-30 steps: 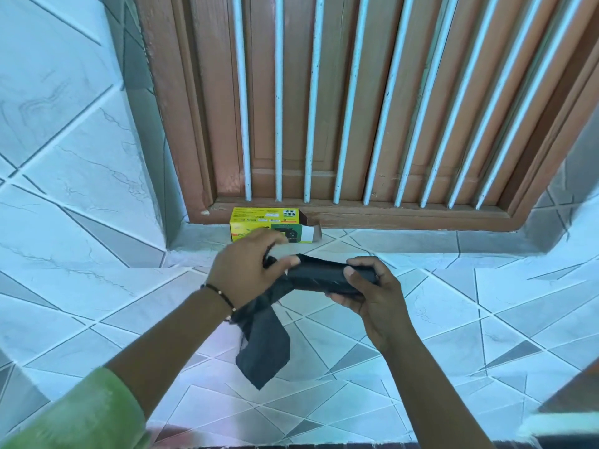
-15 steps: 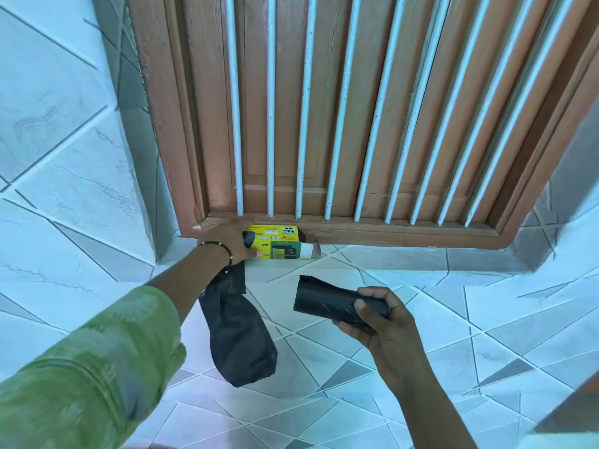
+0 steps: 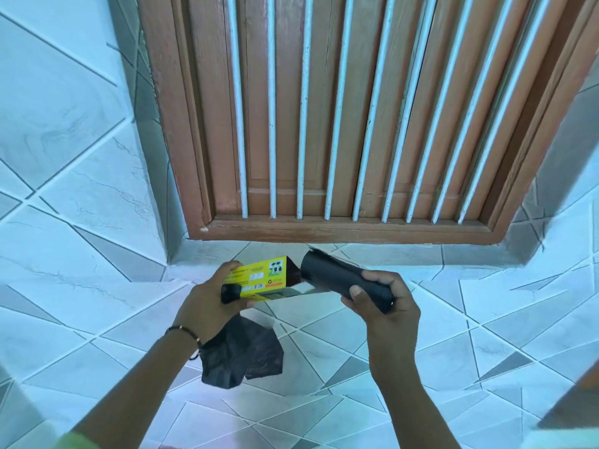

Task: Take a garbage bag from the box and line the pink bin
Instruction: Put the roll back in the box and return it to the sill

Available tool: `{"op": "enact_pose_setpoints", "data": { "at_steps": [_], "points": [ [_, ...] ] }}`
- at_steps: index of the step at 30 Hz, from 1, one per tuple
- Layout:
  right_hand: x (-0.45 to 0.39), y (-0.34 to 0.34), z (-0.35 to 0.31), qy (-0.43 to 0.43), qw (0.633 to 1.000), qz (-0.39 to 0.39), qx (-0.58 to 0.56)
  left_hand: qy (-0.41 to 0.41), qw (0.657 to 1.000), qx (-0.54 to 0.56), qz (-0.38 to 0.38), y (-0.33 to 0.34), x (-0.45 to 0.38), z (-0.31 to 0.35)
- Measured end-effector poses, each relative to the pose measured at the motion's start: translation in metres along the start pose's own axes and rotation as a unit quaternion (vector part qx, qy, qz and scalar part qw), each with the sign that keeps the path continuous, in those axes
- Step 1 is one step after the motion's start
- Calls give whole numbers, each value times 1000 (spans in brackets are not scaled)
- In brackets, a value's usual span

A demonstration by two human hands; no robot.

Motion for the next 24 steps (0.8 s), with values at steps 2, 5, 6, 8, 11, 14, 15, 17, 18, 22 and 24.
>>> {"op": "enact_pose_setpoints", "data": {
  "at_steps": [2,5,6,8,11,14,15,17,18,22,24],
  "points": [
    [12,4,-3,-67,995,-20,65,-21,1000,5,7,-2,11,-7],
    [32,10,-10,-151,978,-51,133,-35,999,1,16,-8,25,-16],
    [38,12,-12,-168,973,-59,148,-35,999,-2,16,-10,29,-18],
    [48,13,-13,-209,958,-73,185,-34,999,-6,17,-13,37,-21],
    [60,13,-12,-254,934,-88,236,-37,999,0,26,-16,46,-25],
    [76,17,-14,-288,914,-110,264,-43,998,16,32,-21,53,-31],
    [82,19,-15,-304,904,-120,276,-43,998,17,31,-22,55,-33],
    [94,22,-15,-338,881,-136,302,-44,999,16,27,-24,59,-36],
    [99,24,-14,-353,870,-142,313,-47,998,18,25,-25,62,-38],
    [111,28,-13,-398,830,-165,355,-62,997,30,17,-23,69,-45],
    [115,29,-15,-396,827,-157,367,-61,997,34,25,-26,72,-46]
  ]
}}
Point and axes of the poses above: each hand's wrist, its own x-axis away from the middle knuckle, its own y-axis out of the palm, z = x × y, the point moved 6 cm from there along -x, towards the middle knuckle, and after that the axes turned 7 degrees about z, right-handed, at the moved point
